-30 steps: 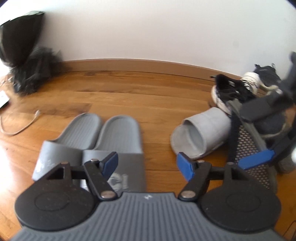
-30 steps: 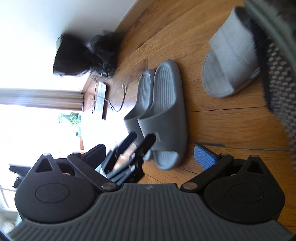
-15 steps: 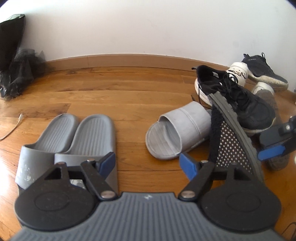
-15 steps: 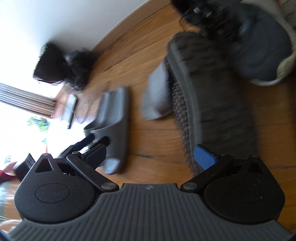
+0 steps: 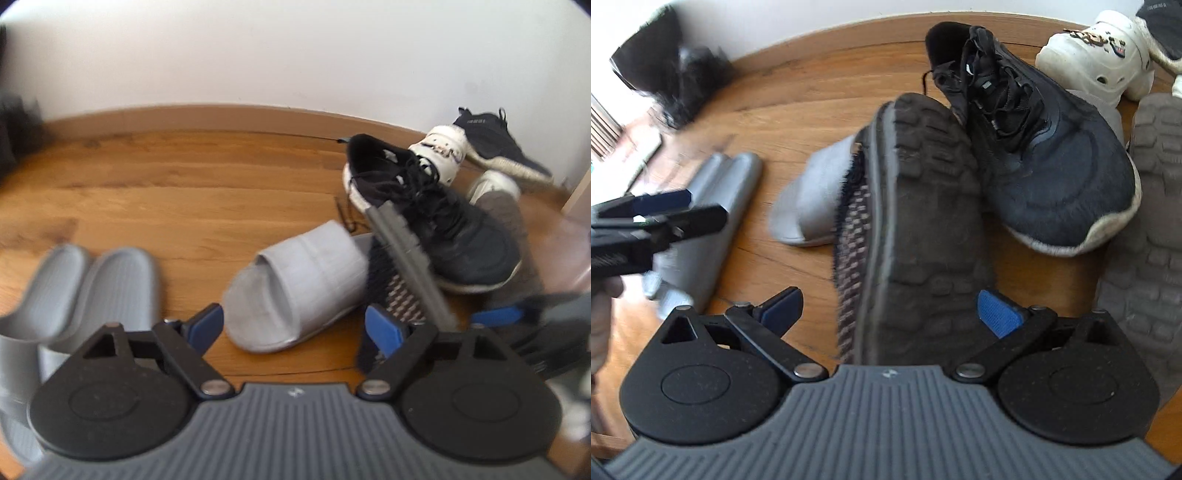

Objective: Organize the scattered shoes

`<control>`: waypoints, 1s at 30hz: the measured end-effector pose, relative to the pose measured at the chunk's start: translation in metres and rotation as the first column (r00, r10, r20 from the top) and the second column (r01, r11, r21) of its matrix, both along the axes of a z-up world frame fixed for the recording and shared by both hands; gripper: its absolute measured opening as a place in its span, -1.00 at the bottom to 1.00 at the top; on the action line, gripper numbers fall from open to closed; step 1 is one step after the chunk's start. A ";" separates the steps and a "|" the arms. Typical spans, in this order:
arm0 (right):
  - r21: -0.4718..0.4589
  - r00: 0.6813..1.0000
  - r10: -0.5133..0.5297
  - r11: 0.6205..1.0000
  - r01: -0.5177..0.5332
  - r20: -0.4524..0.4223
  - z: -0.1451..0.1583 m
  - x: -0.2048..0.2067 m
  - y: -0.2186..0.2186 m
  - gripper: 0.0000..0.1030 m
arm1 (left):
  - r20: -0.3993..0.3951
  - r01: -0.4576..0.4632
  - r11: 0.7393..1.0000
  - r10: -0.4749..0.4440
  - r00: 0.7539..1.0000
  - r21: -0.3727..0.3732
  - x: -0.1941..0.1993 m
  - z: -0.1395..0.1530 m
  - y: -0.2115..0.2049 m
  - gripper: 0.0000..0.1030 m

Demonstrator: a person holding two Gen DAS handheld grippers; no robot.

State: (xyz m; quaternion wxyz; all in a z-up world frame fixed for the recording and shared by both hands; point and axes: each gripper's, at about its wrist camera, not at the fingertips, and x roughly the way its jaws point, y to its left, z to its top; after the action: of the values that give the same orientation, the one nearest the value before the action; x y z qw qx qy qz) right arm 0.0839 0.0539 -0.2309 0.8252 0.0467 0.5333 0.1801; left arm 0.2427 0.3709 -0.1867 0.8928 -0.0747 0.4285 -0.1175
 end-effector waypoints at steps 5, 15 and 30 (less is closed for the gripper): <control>0.093 0.988 -0.070 0.992 0.083 -0.135 -0.020 0.016 -0.030 0.74 | -0.075 -0.058 0.991 0.050 0.996 -0.120 0.019 -0.010 -0.002 0.63; 0.137 0.977 0.015 0.991 0.015 -0.215 -0.015 -0.021 -0.072 0.48 | -0.235 -0.215 0.952 0.162 0.958 -0.217 0.055 -0.041 0.036 0.63; 0.054 0.941 0.075 0.997 -0.061 -0.330 -0.009 -0.073 -0.075 0.73 | -0.405 -0.334 0.915 0.223 0.887 -0.227 0.095 -0.086 0.045 0.62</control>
State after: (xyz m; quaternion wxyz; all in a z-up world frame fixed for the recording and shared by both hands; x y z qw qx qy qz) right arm 0.0105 -0.0211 -0.2396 0.7159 0.0756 0.6616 0.2096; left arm 0.3378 0.4154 -0.2726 0.7823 -0.2869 0.5520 -0.0322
